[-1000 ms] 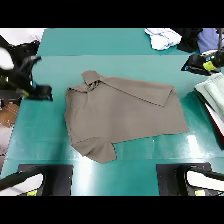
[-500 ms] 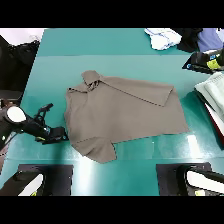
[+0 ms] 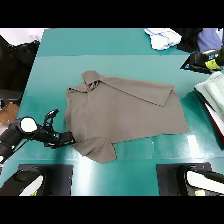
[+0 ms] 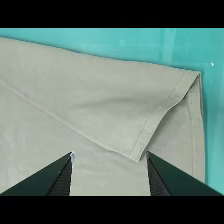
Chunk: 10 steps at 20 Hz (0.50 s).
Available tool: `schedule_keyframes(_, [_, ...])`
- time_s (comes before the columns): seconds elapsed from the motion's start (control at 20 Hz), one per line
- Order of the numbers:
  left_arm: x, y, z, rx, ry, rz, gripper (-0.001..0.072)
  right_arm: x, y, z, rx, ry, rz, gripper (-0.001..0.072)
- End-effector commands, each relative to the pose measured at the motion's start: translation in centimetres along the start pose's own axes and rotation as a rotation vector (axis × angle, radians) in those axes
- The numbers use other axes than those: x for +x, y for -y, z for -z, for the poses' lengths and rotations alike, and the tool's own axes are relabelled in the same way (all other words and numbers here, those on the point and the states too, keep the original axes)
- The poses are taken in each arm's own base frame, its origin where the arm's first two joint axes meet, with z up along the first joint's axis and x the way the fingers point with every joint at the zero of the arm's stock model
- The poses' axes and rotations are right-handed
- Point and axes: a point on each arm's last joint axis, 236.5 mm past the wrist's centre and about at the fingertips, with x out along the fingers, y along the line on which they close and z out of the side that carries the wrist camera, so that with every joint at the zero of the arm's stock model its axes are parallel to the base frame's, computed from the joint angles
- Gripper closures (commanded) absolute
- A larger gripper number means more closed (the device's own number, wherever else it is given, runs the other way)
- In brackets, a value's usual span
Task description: Fold the shirts.
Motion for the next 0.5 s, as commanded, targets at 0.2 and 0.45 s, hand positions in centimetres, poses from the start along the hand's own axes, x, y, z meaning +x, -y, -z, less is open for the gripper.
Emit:
schedule_keyframes(0.2, [0.6, 1.4, -1.1, -0.045, 0.054, 0.072, 0.0205, -0.1, -0.1, 0.1, -0.006, -0.003, -0.001, 0.0200])
schedule_keyframes(0.45, [0.5, 1.8, -2.0, -0.047, 0.093, 0.092, 0.0417, -0.1, -0.1, 0.6, -0.007, -0.025, -0.001, 0.0200])
